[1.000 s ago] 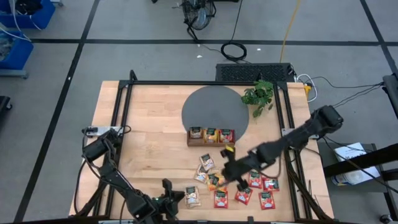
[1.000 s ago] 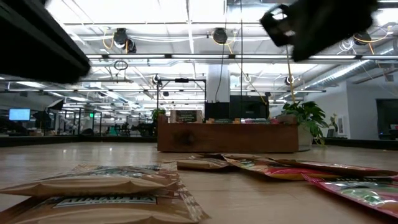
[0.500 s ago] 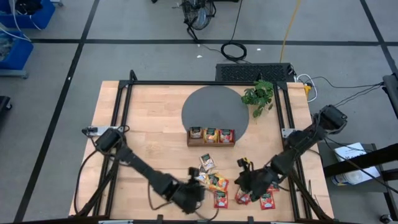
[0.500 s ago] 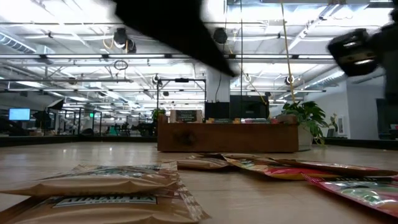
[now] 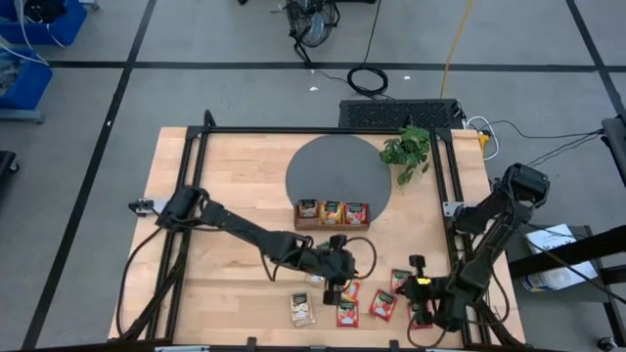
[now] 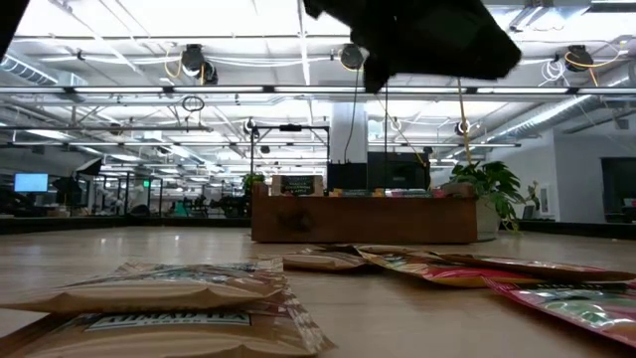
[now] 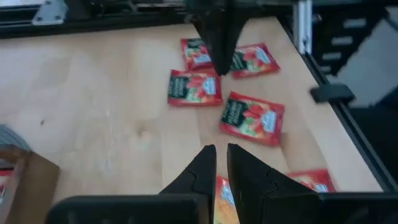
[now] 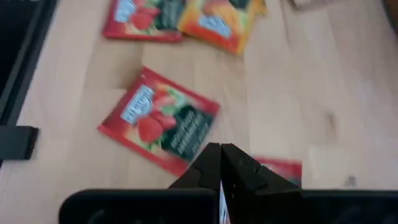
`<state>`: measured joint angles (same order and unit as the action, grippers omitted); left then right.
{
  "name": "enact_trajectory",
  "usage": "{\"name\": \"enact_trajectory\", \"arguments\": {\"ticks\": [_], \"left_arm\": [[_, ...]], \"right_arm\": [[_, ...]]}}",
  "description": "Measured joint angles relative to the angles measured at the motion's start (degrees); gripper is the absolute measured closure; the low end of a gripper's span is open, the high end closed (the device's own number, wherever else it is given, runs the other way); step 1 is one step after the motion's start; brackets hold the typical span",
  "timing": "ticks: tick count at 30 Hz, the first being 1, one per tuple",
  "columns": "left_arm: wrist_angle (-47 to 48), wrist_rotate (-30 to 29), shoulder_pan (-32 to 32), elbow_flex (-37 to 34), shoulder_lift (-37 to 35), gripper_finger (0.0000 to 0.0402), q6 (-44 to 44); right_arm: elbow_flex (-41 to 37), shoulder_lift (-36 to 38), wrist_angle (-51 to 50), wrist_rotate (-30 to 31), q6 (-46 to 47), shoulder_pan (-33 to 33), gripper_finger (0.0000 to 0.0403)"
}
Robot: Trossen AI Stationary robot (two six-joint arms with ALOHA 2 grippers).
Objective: Pick & Place Tea
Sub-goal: Put the red tea bag into the right wooden organizer
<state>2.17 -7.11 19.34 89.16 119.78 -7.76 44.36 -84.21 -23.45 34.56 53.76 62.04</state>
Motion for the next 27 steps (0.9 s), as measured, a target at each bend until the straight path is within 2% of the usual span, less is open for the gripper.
{"name": "enact_trajectory", "arguments": {"ticks": [4, 8, 18, 27], "left_arm": [[-6.0, -0.5, -0.5, -0.9, 1.2, 0.0355, -6.6], [-6.3, 0.4, -0.4, -0.8, 2.4, 0.0355, -8.4], [-3.6, 2.4, 1.5, -0.9, 2.2, 0.0357, -3.5], [-2.4, 1.8, 4.4, -0.8, -1.0, 0.0397, -6.6]], "right_arm": [[0.0, -1.3, -6.2, -3.3, 10.7, 2.6, 0.0403], [0.0, -3.1, -9.9, -5.8, 17.7, 3.9, 0.0403], [0.0, -4.8, -8.5, -6.0, 12.7, 1.0, 0.0403], [-1.0, -4.9, -5.1, -6.0, 8.8, -1.3, 0.0403]]}}
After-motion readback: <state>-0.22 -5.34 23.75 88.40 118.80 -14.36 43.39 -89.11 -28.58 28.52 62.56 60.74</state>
